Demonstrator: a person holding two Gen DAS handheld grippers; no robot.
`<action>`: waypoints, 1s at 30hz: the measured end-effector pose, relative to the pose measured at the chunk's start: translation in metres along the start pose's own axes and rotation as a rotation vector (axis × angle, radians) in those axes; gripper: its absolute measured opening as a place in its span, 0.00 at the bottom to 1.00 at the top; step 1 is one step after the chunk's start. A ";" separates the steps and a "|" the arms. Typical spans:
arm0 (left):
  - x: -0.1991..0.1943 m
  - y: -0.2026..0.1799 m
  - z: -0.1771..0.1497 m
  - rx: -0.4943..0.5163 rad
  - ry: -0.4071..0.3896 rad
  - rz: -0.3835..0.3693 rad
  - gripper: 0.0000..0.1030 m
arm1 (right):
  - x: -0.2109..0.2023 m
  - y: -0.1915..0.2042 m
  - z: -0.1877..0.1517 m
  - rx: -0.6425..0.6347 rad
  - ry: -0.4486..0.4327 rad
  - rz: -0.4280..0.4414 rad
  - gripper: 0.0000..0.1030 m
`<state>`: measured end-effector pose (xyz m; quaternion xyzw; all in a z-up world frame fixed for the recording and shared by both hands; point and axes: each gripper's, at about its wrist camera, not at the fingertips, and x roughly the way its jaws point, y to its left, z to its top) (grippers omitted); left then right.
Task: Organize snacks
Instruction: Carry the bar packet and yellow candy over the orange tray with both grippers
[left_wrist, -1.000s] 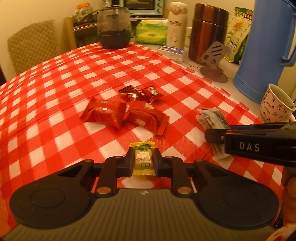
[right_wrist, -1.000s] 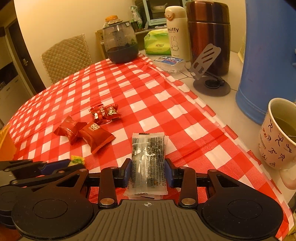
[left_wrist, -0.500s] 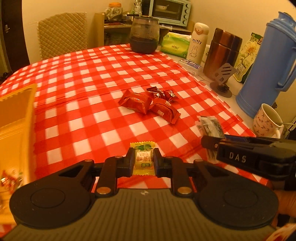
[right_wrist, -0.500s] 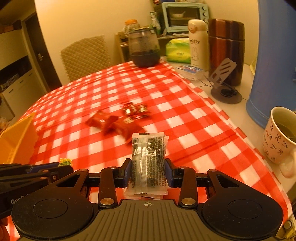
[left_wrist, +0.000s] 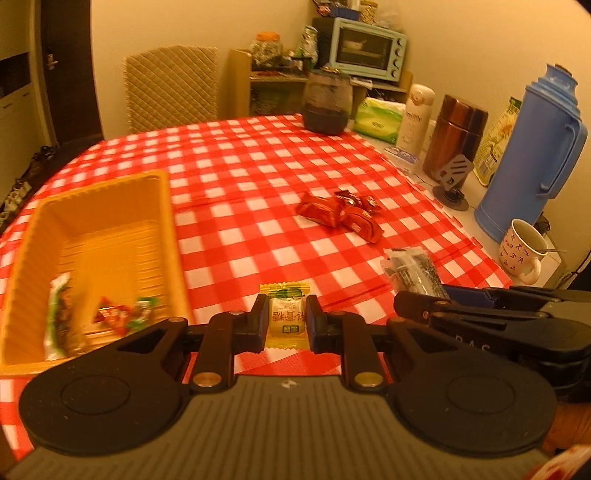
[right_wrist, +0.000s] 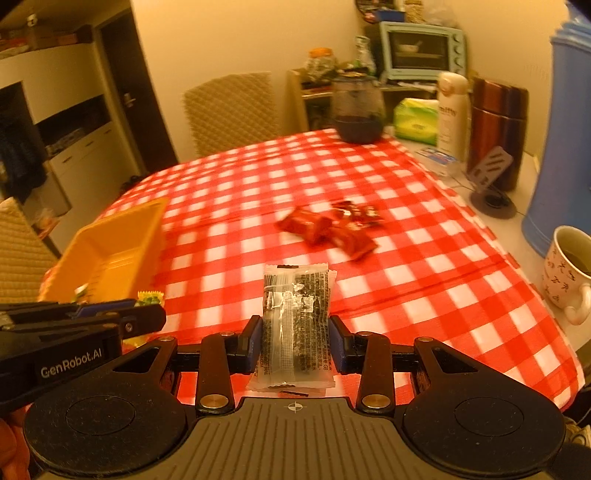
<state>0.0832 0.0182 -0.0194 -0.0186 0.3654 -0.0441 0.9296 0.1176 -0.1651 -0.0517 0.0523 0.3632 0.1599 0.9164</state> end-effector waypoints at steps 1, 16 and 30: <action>-0.006 0.003 -0.001 -0.002 -0.005 0.009 0.18 | -0.002 0.005 0.000 -0.009 -0.002 0.008 0.37; -0.063 0.069 -0.016 -0.098 -0.030 0.136 0.18 | -0.012 0.077 0.001 -0.120 -0.011 0.128 0.37; -0.077 0.105 -0.017 -0.143 -0.040 0.181 0.18 | -0.001 0.116 0.007 -0.184 -0.006 0.187 0.37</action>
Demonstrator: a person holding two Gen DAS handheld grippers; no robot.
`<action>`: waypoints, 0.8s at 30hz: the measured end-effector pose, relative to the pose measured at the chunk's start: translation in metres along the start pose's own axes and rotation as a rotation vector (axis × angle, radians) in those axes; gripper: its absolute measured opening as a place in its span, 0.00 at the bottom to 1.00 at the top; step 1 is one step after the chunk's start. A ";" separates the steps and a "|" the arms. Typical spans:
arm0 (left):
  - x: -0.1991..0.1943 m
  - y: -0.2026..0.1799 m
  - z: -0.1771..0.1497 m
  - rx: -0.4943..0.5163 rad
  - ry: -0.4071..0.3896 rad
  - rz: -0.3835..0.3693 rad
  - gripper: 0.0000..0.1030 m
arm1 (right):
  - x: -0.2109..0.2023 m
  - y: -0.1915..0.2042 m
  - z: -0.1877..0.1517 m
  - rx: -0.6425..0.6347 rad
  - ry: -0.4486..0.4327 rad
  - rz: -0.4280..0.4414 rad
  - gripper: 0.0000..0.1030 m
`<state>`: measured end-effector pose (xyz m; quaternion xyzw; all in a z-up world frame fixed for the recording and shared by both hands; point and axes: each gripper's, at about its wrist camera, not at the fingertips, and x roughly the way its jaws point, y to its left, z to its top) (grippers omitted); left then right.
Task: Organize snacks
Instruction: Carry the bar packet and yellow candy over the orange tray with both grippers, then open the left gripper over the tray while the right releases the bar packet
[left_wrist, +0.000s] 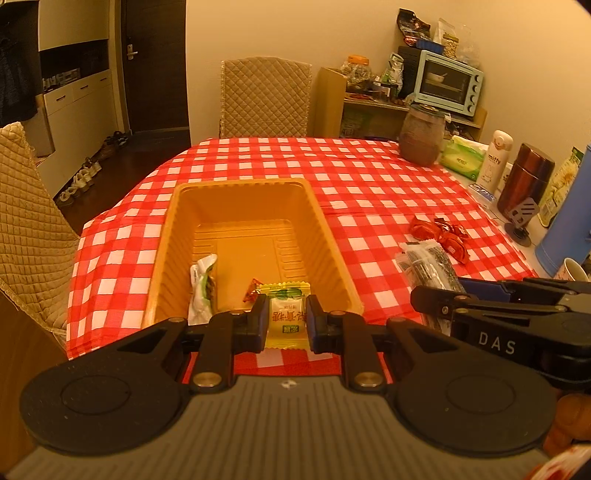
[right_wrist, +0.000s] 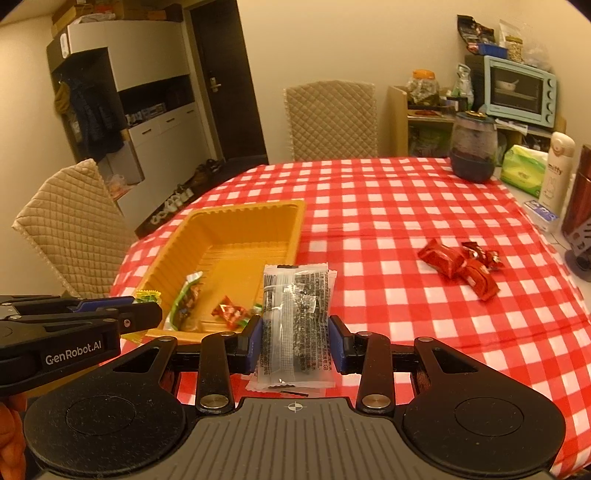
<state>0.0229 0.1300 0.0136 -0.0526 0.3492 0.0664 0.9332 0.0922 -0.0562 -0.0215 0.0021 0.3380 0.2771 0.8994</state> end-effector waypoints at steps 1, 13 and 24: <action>0.001 0.002 0.001 -0.003 0.001 0.002 0.18 | 0.001 0.002 0.001 -0.003 0.001 0.003 0.37; 0.020 0.026 0.011 -0.022 0.007 0.002 0.18 | 0.035 0.018 0.015 -0.023 0.015 0.036 0.37; 0.060 0.053 0.033 -0.017 0.018 0.001 0.18 | 0.082 0.026 0.034 -0.025 0.030 0.055 0.37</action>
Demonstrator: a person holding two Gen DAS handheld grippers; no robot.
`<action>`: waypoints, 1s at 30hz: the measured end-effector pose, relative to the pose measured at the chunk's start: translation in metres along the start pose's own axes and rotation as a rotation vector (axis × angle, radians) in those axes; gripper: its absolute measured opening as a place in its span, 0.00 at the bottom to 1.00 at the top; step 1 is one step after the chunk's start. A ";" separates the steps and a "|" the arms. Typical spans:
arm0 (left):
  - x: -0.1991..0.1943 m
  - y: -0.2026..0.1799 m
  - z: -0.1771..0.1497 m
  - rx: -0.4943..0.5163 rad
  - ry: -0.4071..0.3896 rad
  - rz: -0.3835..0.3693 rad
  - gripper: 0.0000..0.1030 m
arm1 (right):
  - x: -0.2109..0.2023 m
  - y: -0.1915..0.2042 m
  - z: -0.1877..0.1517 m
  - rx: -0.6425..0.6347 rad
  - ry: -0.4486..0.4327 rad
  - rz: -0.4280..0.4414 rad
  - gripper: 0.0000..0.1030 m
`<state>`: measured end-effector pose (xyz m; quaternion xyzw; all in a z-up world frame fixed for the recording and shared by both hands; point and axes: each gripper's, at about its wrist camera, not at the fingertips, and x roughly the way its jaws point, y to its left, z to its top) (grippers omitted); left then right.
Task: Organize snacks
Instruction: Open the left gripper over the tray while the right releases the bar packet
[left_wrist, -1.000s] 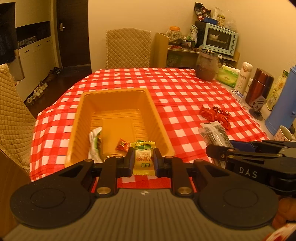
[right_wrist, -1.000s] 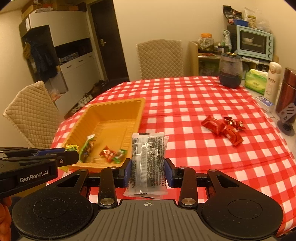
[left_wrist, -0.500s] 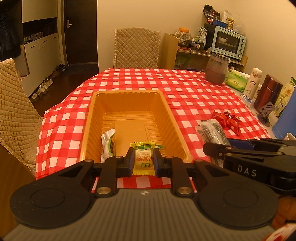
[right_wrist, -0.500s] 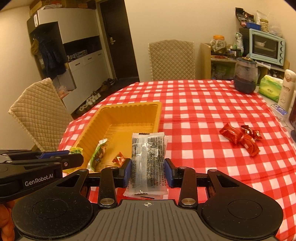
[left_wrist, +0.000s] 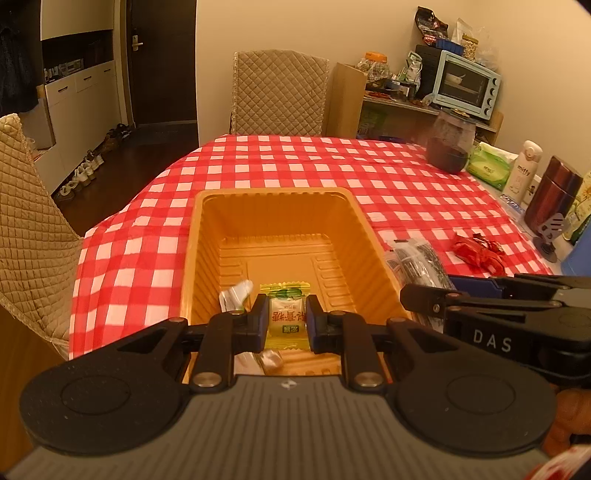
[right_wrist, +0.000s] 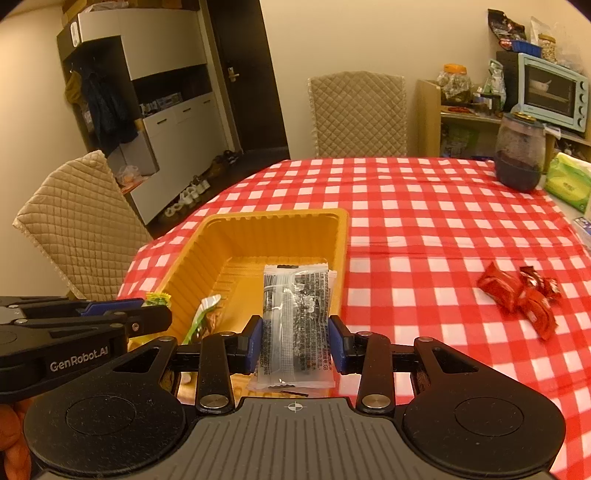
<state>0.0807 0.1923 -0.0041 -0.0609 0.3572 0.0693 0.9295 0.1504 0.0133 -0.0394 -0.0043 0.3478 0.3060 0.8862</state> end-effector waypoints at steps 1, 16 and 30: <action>0.005 0.002 0.003 0.001 0.001 -0.003 0.18 | 0.004 0.000 0.002 0.000 0.001 0.001 0.37; 0.048 0.012 0.007 0.005 0.050 -0.031 0.36 | 0.033 -0.013 0.011 0.046 0.016 -0.010 0.37; 0.026 0.038 -0.001 -0.071 0.026 0.037 0.38 | 0.037 -0.007 0.013 0.058 0.024 0.013 0.37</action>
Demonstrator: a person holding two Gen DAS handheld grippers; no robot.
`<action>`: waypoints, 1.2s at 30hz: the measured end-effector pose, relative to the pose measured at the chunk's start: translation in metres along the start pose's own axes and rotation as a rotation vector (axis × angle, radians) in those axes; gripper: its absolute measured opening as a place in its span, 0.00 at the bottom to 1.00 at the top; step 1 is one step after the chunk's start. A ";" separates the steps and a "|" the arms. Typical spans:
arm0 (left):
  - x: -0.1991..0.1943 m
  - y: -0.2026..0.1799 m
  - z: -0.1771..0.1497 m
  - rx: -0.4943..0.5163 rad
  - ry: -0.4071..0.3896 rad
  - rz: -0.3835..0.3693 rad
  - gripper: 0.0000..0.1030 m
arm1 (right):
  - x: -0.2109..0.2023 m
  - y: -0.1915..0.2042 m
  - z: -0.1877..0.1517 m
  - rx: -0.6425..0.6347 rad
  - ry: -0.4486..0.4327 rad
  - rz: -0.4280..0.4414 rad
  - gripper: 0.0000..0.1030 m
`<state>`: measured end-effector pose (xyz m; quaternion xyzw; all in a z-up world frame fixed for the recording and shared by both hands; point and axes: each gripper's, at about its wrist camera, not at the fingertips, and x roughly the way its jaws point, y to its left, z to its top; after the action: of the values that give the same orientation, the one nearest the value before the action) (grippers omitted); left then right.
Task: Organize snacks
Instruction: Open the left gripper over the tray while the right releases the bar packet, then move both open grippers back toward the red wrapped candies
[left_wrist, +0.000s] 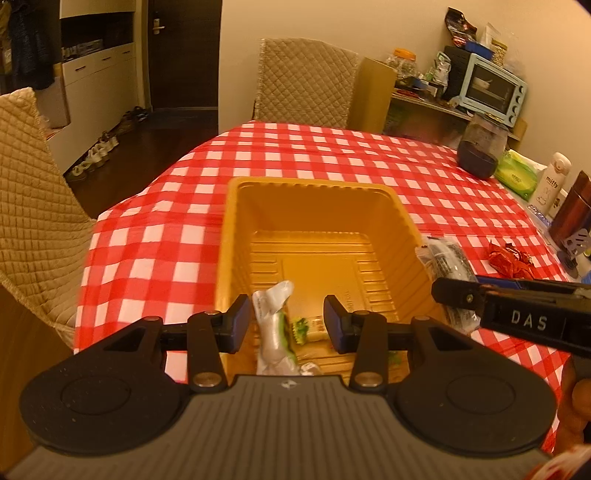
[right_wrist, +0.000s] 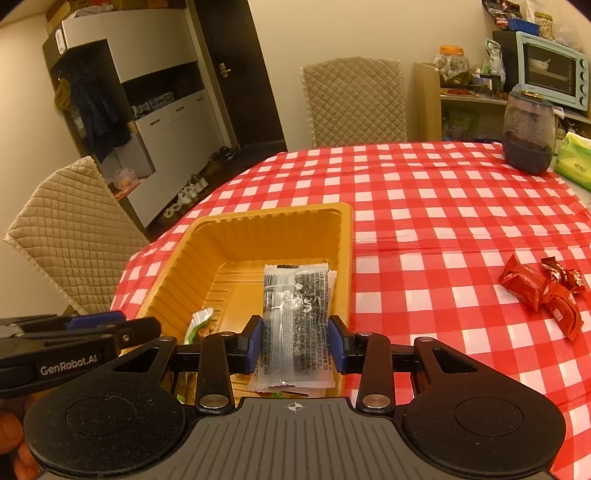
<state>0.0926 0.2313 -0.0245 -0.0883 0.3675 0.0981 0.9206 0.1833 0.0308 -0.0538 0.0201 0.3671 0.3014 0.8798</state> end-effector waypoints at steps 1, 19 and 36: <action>-0.001 0.001 -0.001 0.000 0.000 0.003 0.38 | 0.001 0.001 0.000 -0.001 0.000 0.004 0.37; -0.022 0.005 -0.011 -0.024 -0.010 0.009 0.44 | -0.005 -0.007 -0.003 0.047 -0.016 0.024 0.60; -0.067 -0.042 -0.031 0.016 -0.011 -0.033 0.59 | -0.096 -0.052 -0.040 0.138 -0.006 -0.123 0.61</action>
<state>0.0347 0.1754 0.0040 -0.0867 0.3618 0.0803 0.9247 0.1312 -0.0712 -0.0354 0.0593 0.3850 0.2209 0.8941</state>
